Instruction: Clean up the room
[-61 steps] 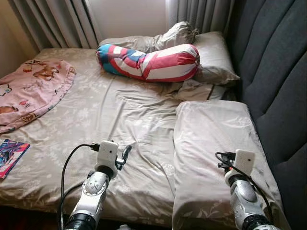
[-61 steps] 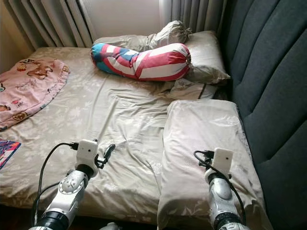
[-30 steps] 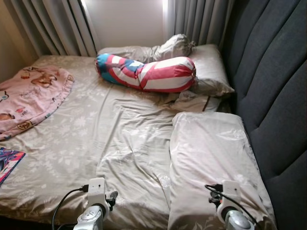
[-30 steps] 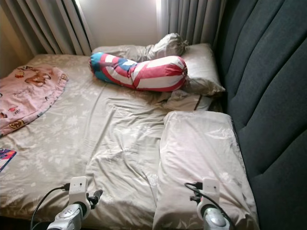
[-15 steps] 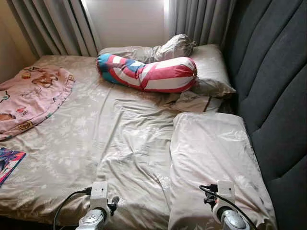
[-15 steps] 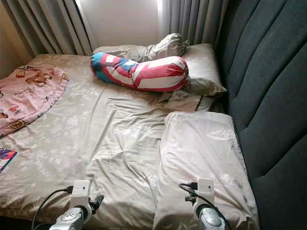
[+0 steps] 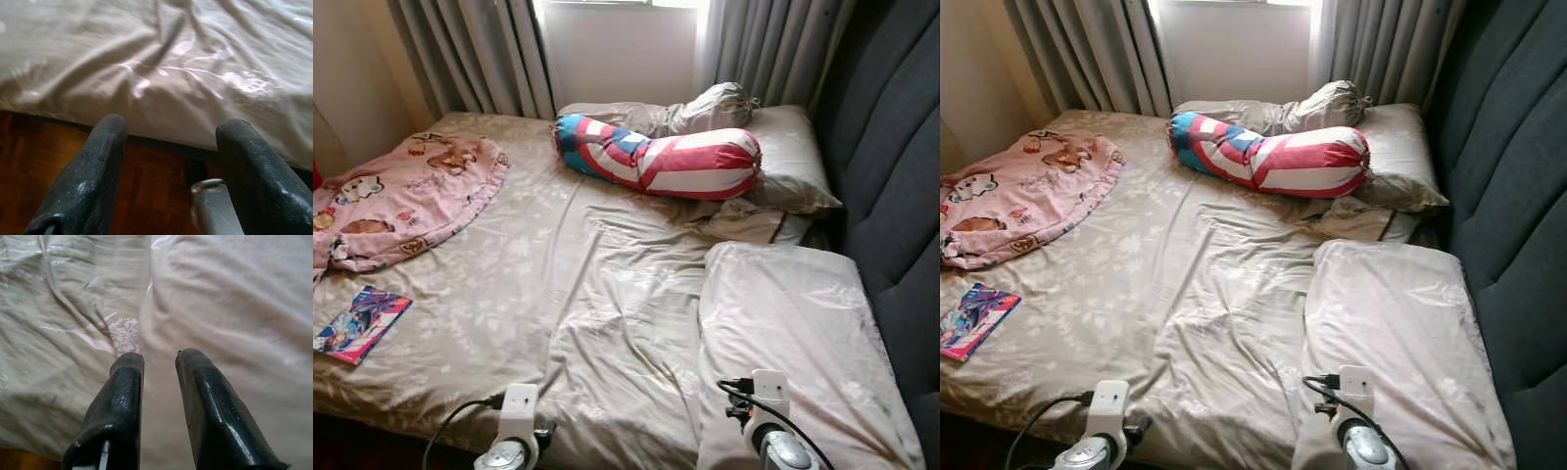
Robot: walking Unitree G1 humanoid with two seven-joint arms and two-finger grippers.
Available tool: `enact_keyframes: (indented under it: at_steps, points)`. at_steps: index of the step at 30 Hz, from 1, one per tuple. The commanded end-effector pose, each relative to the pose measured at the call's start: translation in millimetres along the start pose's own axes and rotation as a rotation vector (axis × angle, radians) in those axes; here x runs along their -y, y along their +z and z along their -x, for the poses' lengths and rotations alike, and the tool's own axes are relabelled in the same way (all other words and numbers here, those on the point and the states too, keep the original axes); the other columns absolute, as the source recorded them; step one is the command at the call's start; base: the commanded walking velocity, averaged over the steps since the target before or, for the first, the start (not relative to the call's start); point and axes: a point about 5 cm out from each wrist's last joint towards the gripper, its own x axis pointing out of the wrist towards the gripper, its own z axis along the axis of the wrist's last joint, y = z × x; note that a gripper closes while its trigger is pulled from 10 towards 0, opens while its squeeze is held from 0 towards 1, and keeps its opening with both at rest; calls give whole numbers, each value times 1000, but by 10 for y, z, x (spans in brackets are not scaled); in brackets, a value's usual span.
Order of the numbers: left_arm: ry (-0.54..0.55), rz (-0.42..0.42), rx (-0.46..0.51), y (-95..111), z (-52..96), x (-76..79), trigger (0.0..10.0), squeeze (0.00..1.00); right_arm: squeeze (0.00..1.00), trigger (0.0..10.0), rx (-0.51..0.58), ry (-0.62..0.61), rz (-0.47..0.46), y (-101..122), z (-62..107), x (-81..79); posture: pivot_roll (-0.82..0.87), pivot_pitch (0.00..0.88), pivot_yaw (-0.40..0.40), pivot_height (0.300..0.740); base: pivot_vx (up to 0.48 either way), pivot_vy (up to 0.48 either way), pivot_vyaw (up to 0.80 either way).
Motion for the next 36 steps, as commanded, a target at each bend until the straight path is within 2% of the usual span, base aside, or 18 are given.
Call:
enact_keyframes:
  at_steps: [1, 14, 22, 36]
  points:
    - [-2, -5, -19, -27, 2, 13, 10000, 0, 0, 10000, -14, -8, 8, -24, 8, 36, -93, 0, 15, 740, 0, 398, 0]
    - [11, 1, -15, -32, 7, -32, 10000, 0, 0, 10000, -21, -8, 11, -37, 12, 46, -94, 4, 15, 740, 0, 399, 0]
    - [12, 4, -5, -12, 3, -25, 10000, 0, 0, 10000, -31, -2, 14, -58, 17, 37, -93, 6, 15, 740, 0, 0, 0]
    - [12, 4, 9, 24, -4, -19, 10000, 0, 0, 10000, -52, 2, 45, -92, 24, 38, -92, 7, 15, 740, 0, 400, 0]
